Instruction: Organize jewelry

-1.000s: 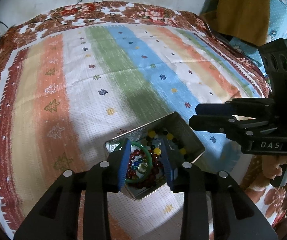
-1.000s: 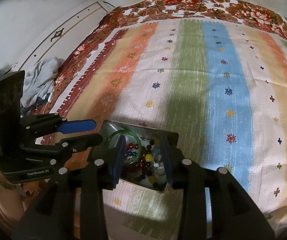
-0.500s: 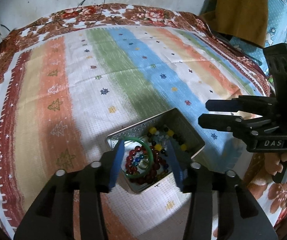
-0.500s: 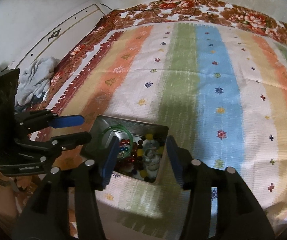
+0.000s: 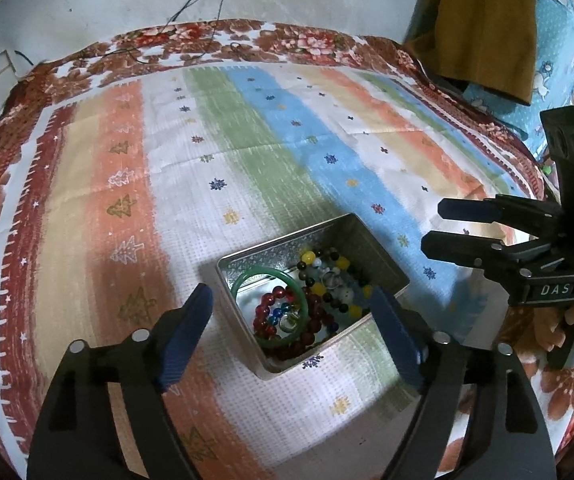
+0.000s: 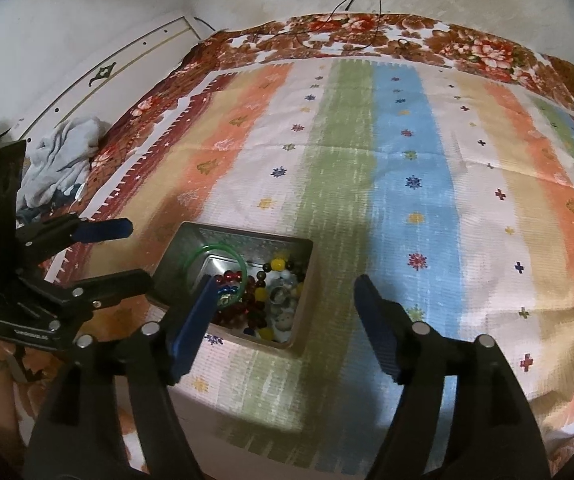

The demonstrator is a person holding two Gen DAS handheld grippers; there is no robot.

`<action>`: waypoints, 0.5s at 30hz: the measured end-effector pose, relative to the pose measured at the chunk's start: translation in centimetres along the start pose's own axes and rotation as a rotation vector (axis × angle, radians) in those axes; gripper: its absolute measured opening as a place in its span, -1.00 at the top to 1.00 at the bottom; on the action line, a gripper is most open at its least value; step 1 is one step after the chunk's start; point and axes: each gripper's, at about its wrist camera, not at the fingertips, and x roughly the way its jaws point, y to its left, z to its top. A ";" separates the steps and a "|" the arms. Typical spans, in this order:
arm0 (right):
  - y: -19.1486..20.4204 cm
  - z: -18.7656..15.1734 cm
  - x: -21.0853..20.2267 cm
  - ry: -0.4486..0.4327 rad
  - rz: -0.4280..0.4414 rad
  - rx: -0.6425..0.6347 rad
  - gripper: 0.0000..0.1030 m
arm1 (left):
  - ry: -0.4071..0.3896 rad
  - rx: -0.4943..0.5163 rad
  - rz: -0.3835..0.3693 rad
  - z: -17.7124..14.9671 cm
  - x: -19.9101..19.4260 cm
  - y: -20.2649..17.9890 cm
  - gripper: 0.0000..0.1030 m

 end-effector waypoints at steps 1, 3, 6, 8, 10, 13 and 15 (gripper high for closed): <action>-0.1 -0.1 -0.1 -0.004 -0.001 0.002 -0.51 | -0.005 -0.004 0.001 -0.1 -0.1 0.0 -0.63; -0.2 -0.3 -0.5 -0.021 -0.009 0.005 -0.64 | -0.025 -0.016 0.013 -0.4 -0.3 0.1 -0.81; 0.0 -0.6 -1.2 -0.067 -0.043 -0.009 -0.84 | -0.062 -0.054 0.047 -0.9 -0.6 0.2 -0.81; 0.2 -0.9 -1.7 -0.098 -0.069 -0.026 -0.90 | -0.101 -0.080 0.083 -1.4 -1.0 0.3 -0.83; 0.3 -1.3 -2.1 -0.119 -0.092 -0.032 -0.90 | -0.135 -0.102 0.103 -1.8 -1.3 0.3 -0.86; 0.0 -2.1 -2.5 -0.140 -0.105 -0.021 -0.90 | -0.182 -0.094 0.152 -2.5 -1.8 -0.2 -0.89; -0.1 -2.5 -2.8 -0.152 -0.101 -0.008 -0.90 | -0.189 -0.081 0.176 -2.8 -1.8 -0.7 -0.89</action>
